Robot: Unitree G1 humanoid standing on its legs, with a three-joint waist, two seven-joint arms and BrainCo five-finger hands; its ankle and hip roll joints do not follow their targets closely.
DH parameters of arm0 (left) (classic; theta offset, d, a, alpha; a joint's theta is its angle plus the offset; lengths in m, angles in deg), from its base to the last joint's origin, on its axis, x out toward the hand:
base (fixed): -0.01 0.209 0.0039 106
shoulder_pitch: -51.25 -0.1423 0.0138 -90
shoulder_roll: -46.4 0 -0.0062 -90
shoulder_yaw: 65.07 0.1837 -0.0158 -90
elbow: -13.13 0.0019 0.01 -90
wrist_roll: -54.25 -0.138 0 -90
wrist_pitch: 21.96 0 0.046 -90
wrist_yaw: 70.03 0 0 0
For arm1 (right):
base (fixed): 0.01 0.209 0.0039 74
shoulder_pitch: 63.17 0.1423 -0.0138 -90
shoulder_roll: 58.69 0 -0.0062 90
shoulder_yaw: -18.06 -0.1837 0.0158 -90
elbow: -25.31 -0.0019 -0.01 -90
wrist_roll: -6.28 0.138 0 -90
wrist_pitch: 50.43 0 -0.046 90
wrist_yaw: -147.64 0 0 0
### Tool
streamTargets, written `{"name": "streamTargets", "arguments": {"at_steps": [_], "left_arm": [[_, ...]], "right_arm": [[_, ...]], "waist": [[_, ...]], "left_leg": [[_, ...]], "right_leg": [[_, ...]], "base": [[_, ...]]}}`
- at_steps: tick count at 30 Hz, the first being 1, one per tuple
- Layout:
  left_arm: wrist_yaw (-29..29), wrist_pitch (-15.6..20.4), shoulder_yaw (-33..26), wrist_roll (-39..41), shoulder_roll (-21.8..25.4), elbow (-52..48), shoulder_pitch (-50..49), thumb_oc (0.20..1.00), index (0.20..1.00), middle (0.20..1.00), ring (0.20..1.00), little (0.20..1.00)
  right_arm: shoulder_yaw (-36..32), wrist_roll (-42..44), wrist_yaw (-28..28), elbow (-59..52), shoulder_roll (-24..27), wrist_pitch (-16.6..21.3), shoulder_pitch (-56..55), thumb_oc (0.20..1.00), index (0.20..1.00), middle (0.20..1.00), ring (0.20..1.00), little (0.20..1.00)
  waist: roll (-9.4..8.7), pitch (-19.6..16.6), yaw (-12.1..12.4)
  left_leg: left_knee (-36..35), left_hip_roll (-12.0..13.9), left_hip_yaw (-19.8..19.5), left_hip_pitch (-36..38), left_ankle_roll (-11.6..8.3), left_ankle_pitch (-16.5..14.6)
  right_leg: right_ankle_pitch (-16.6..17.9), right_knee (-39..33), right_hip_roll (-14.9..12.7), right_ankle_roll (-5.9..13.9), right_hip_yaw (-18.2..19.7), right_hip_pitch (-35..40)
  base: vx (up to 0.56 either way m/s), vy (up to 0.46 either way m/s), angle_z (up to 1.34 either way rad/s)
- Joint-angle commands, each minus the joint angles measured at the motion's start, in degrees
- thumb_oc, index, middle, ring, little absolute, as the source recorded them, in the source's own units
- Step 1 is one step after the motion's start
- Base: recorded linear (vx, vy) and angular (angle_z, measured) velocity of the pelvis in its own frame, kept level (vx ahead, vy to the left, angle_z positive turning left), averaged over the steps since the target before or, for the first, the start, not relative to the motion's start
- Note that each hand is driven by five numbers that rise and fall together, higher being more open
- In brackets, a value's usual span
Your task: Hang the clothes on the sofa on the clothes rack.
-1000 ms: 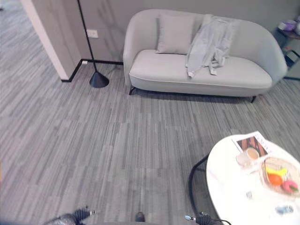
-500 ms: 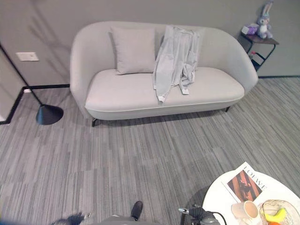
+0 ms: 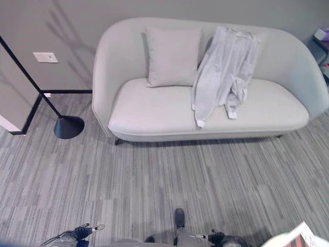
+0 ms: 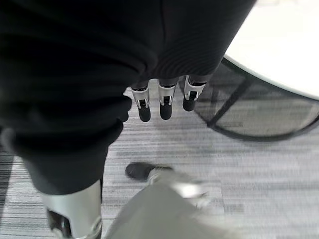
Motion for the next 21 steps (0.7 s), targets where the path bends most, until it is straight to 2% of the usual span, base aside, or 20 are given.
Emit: {"name": "streamTargets", "arguments": {"at_steps": [1,21], "left_arm": [[0.34,0.92,-0.30,0.39,0.05,0.56,2.81,1.000,1.000,1.000,1.000,1.000],[0.43,0.94,0.58,-0.17,-0.79,0.97,3.07,1.000,1.000,1.000,1.000,1.000]], "right_arm": [[-0.05,-0.41,-0.34,-1.37,1.75,0.83,2.62,1.000,1.000,1.000,1.000,1.000],[0.21,-1.06,-0.21,-0.15,1.18,1.05,1.83,1.000,1.000,1.000,1.000,1.000]], "waist": [[0.84,-0.34,0.39],[0.38,-1.93,-0.47]], "left_leg": [[-6.28,4.99,2.57,-9.28,-0.63,5.23],[-6.28,6.77,3.37,-8.14,-1.18,4.97]], "right_leg": [[-7.47,-6.06,-4.28,4.96,1.07,8.39],[-8.14,-6.06,-3.78,5.09,-0.06,10.62]], "base": [[0.02,-0.091,-0.17],[0.02,-0.052,-0.03]]}}
